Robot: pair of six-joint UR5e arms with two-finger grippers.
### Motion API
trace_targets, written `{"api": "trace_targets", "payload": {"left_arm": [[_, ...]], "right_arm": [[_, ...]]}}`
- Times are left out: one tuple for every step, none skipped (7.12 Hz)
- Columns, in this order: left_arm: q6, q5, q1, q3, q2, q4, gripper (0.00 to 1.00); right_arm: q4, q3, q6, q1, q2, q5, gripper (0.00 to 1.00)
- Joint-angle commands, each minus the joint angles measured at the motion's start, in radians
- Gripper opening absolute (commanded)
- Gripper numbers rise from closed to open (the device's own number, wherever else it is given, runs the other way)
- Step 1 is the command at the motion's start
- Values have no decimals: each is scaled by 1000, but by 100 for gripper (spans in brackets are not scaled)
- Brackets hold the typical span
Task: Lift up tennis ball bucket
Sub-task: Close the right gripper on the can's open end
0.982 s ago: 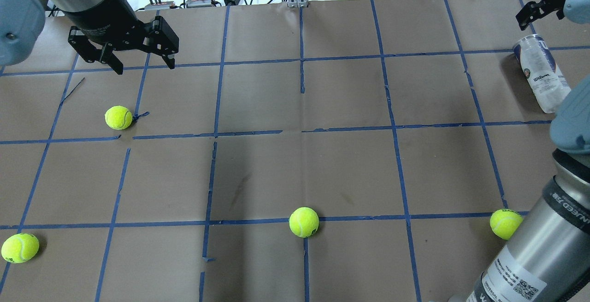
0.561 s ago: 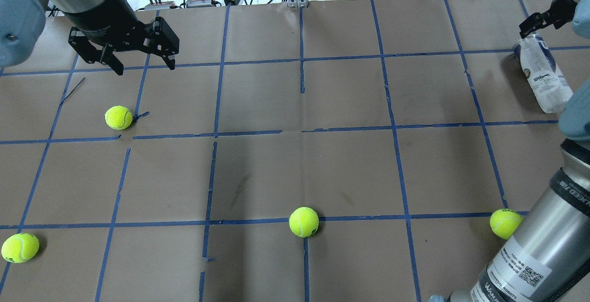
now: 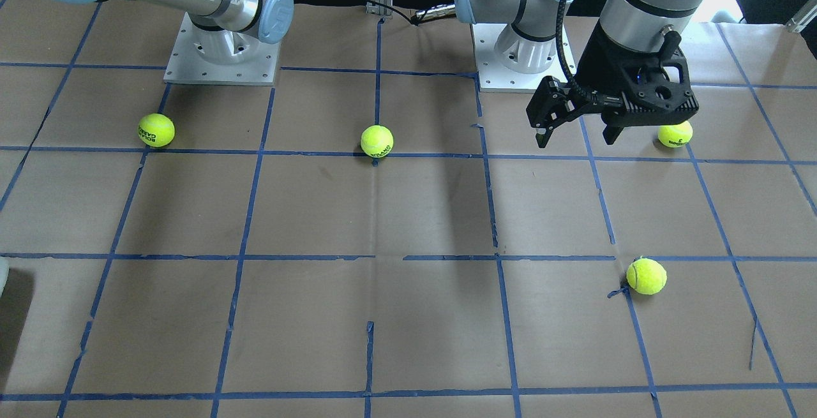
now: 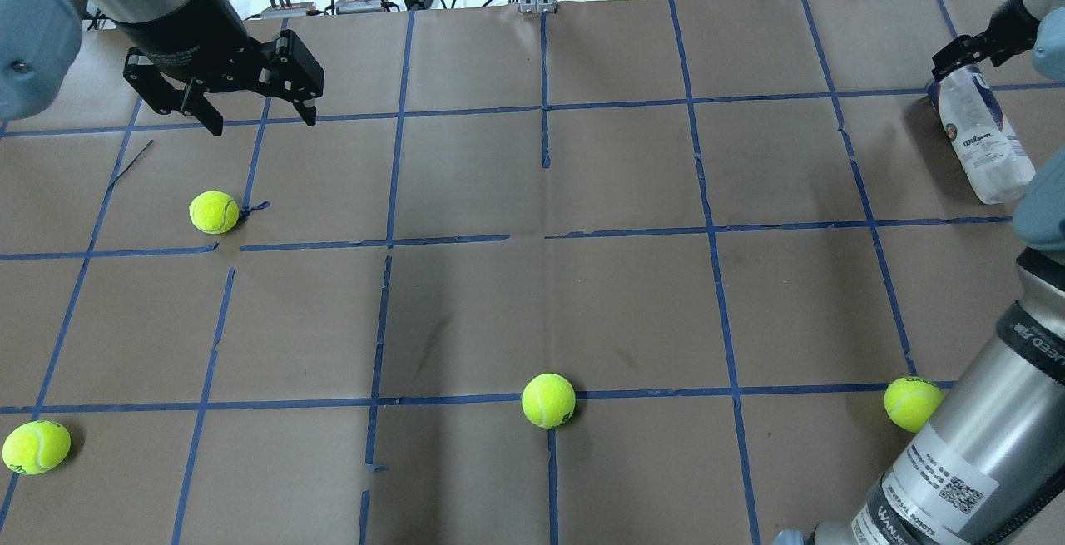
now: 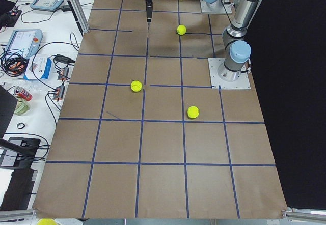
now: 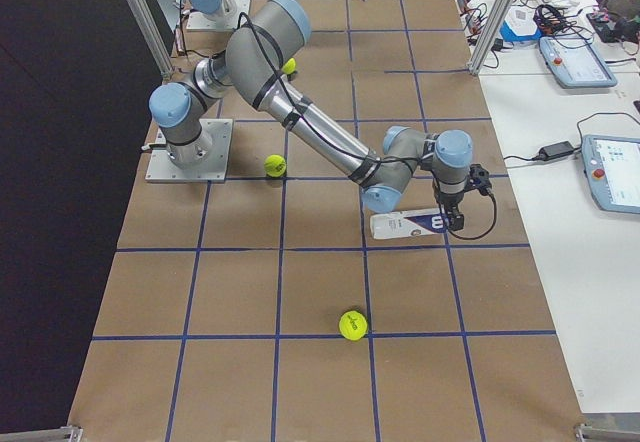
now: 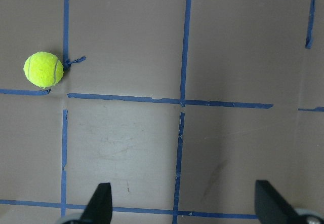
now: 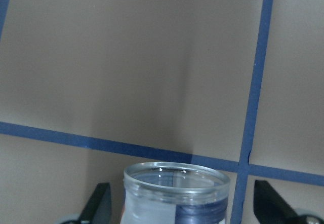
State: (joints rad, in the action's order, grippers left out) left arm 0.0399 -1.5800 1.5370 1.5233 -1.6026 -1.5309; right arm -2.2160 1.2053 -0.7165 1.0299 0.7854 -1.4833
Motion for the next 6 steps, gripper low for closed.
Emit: {"api": "trace_targets", "payload": {"left_arm": [[0, 0, 0, 0, 1, 0, 100], [0, 0, 0, 0, 1, 0, 100], [0, 2, 0, -2, 0, 0, 100], [0, 0, -2, 0, 0, 2, 100], [0, 2, -2, -2, 0, 2, 100], [0, 2, -2, -3, 0, 2, 100]], "right_arm": [[1, 13, 3, -8, -11, 9, 98], [-2, 10, 2, -10, -15, 41, 98], [-1, 13, 2, -11, -15, 61, 98], [-2, 16, 0, -27, -17, 87, 98], [-2, 17, 0, -28, -17, 77, 90], [10, 16, 0, -30, -11, 84, 64]]}}
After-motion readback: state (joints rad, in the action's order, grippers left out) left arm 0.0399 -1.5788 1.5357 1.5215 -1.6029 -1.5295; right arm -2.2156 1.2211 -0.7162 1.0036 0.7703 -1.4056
